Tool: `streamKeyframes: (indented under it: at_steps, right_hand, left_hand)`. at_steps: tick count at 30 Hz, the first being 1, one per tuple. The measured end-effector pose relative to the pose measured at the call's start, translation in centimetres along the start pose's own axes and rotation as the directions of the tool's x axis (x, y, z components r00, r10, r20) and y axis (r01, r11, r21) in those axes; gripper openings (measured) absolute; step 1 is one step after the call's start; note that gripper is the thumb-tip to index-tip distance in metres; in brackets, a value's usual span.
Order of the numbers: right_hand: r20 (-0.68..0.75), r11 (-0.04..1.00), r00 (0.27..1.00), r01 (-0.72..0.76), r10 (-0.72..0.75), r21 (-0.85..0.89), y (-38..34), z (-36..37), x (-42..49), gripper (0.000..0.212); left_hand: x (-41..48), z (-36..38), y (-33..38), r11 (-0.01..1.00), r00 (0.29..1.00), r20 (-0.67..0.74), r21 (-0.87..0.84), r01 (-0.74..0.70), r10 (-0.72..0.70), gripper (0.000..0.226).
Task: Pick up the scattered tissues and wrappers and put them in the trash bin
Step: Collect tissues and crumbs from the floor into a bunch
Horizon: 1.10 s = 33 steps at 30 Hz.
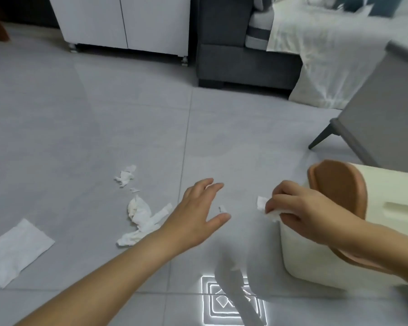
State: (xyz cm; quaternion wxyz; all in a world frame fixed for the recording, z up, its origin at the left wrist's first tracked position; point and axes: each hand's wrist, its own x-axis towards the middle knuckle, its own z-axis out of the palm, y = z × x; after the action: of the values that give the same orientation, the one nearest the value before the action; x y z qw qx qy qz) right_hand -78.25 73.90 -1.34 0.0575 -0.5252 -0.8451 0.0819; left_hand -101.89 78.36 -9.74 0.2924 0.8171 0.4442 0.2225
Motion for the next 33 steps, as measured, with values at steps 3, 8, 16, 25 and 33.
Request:
streamKeyframes:
  at_steps: [3,8,16,25,33]
  right_hand:
    - [-0.155,1.000,0.988,-0.024,0.026,0.016,2.4,-3.5,-4.0,0.025]
    - [-0.349,0.968,0.908,-0.176,0.230,0.180,6.9,-4.4,-9.9,0.026]
    - [-0.436,0.917,0.810,-0.302,0.392,0.261,13.2,-4.2,-16.5,0.020]
    - [-0.372,0.983,0.911,-0.182,0.177,0.020,13.9,-2.7,-15.5,0.018]
    - [-0.048,0.987,0.986,-0.158,0.160,0.037,12.3,-1.7,-12.0,0.034]
  left_hand:
    - [3.0,0.2,5.4,0.995,0.994,0.046,0.037,-0.097,0.096,0.064]
    - [7.7,3.6,14.5,0.968,0.964,0.144,0.083,-0.236,0.222,0.065]
    - [13.8,9.5,21.5,0.920,0.966,0.215,0.331,-0.212,0.145,0.086]
    - [14.8,9.0,20.9,0.788,0.962,0.203,0.555,-0.267,0.184,0.111]
    - [15.0,6.6,19.7,0.749,0.944,0.245,0.578,-0.325,0.221,0.118]
